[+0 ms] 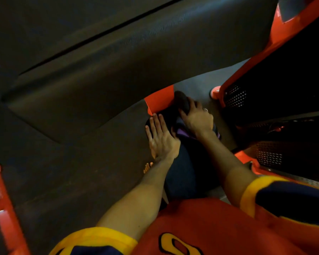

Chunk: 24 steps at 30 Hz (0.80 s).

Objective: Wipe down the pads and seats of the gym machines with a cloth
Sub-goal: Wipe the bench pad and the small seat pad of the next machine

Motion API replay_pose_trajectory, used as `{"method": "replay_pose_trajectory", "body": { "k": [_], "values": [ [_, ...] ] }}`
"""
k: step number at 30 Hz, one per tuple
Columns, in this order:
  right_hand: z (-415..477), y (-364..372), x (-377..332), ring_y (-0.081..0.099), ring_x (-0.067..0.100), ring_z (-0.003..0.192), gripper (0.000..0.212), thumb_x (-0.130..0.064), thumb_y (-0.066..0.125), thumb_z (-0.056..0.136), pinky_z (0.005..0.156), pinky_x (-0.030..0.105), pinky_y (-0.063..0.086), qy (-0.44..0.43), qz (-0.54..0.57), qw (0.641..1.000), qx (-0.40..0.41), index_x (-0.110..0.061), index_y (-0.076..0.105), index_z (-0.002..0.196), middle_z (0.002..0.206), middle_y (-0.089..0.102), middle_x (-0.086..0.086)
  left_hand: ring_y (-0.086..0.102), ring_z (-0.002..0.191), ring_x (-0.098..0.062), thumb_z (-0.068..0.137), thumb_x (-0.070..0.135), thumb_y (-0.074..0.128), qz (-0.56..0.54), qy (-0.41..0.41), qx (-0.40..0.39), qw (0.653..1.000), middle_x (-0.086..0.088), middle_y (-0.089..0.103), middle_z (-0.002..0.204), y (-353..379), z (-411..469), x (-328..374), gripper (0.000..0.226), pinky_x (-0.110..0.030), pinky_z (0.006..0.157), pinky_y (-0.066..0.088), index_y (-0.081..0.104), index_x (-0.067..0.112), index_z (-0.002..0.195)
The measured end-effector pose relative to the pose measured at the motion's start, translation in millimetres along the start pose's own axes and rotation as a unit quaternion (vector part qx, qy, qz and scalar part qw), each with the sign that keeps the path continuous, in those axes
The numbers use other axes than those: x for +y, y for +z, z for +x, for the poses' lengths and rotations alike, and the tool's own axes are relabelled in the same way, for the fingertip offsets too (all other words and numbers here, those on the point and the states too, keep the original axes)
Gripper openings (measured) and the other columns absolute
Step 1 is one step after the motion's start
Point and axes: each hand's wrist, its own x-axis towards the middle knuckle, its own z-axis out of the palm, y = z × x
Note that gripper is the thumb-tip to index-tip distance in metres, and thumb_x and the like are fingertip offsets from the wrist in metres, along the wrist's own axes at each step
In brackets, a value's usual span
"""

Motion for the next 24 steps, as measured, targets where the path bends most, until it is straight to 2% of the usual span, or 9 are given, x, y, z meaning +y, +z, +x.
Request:
{"method": "replay_pose_trajectory", "body": {
  "k": [3, 7, 10, 13, 16, 19, 21, 23, 24],
  "values": [
    [16.5, -6.1, -7.2, 0.059, 0.039, 0.120, 0.063, -0.062, 0.041, 0.100, 0.092, 0.046, 0.048, -0.020, 0.024, 0.999, -0.016, -0.028, 0.037, 0.152, 0.144, 0.052, 0.011, 0.009, 0.156, -0.024, 0.094, 0.040, 0.024, 0.010, -0.007, -0.001, 1.000, -0.011, 0.016, 0.168, -0.1, 4.0, -0.7, 0.073, -0.047, 0.126, 0.006, 0.020, 0.009, 0.159],
    [-41.6, -4.0, 17.3, 0.056, 0.043, 0.122, 0.073, -0.061, 0.044, 0.099, 0.087, 0.049, 0.049, -0.005, -0.027, 0.999, 0.021, -0.026, 0.024, 0.160, 0.151, 0.042, 0.013, 0.010, 0.156, -0.024, 0.096, 0.045, 0.012, 0.000, -0.007, 0.003, 1.000, -0.011, 0.015, 0.168, 0.7, 0.9, 1.2, 0.074, -0.047, 0.126, 0.006, 0.020, 0.009, 0.159],
    [-56.4, 0.8, 24.4, 0.056, 0.044, 0.120, 0.078, -0.062, 0.043, 0.098, 0.086, 0.048, 0.050, 0.007, -0.063, 0.997, 0.041, -0.022, 0.021, 0.162, 0.151, 0.041, 0.014, 0.010, 0.156, -0.024, 0.097, 0.046, 0.013, -0.003, -0.013, -0.003, 1.000, -0.011, 0.015, 0.168, 1.4, -2.3, 0.3, 0.073, -0.047, 0.126, 0.006, 0.020, 0.009, 0.160],
    [-16.0, -0.2, 4.3, 0.054, 0.046, 0.124, 0.074, -0.061, 0.042, 0.100, 0.094, 0.049, 0.046, 0.012, -0.040, 0.999, 0.016, -0.023, 0.022, 0.161, 0.151, 0.043, 0.015, 0.011, 0.156, -0.025, 0.096, 0.042, 0.022, 0.002, -0.012, -0.006, 1.000, -0.011, 0.016, 0.168, 1.2, -2.7, 0.3, 0.072, -0.047, 0.126, 0.006, 0.020, 0.008, 0.160],
    [13.3, -2.6, -11.1, 0.053, 0.045, 0.125, 0.067, -0.061, 0.038, 0.102, 0.094, 0.047, 0.045, -0.039, -0.043, 0.998, -0.018, -0.026, 0.029, 0.158, 0.149, 0.044, 0.013, 0.008, 0.156, -0.025, 0.092, 0.037, 0.039, 0.013, -0.011, -0.018, 1.000, -0.011, 0.014, 0.168, 0.1, 0.4, 0.0, 0.077, -0.046, 0.126, 0.003, 0.018, 0.009, 0.160],
    [-16.3, -1.1, 8.5, 0.038, 0.044, 0.140, 0.071, -0.069, 0.029, 0.098, 0.106, 0.051, 0.041, -0.119, -0.062, 0.991, -0.026, -0.032, 0.028, 0.159, 0.163, 0.030, 0.006, 0.003, 0.156, -0.024, 0.097, 0.038, 0.024, 0.023, -0.004, -0.030, 0.999, -0.011, 0.008, 0.169, -0.4, -1.2, -1.6, 0.071, -0.046, 0.126, 0.001, 0.013, 0.009, 0.161],
    [-54.2, 4.3, 31.5, 0.018, 0.040, 0.153, 0.078, -0.076, 0.016, 0.092, 0.122, 0.052, 0.025, -0.178, -0.091, 0.980, -0.023, -0.040, 0.022, 0.161, 0.171, 0.016, 0.000, -0.003, 0.156, -0.024, 0.101, 0.040, 0.033, 0.036, 0.007, -0.046, 0.998, -0.011, 0.002, 0.169, -1.7, -1.9, -2.2, 0.074, -0.045, 0.126, -0.002, 0.006, 0.009, 0.162],
    [-74.3, 6.0, 53.6, 0.005, 0.032, 0.158, 0.077, -0.078, 0.011, 0.091, 0.127, 0.050, 0.012, -0.217, -0.101, 0.970, -0.037, -0.045, 0.017, 0.160, 0.171, 0.008, -0.005, -0.004, 0.156, -0.024, 0.098, 0.045, 0.037, 0.033, 0.008, -0.051, 0.998, -0.011, 0.000, 0.169, -2.4, -1.4, -0.7, 0.080, -0.044, 0.126, -0.005, 0.005, 0.009, 0.162],
    [-71.4, 4.0, 57.1, 0.003, 0.029, 0.158, 0.076, -0.078, 0.011, 0.091, 0.127, 0.049, 0.011, -0.219, -0.097, 0.970, -0.043, -0.045, 0.017, 0.160, 0.171, 0.008, -0.007, -0.001, 0.157, -0.024, 0.098, 0.045, 0.031, 0.017, 0.000, -0.042, 0.999, -0.011, 0.003, 0.169, -3.0, -1.6, -0.7, 0.076, -0.044, 0.126, -0.004, 0.009, 0.009, 0.161]
  ]
}}
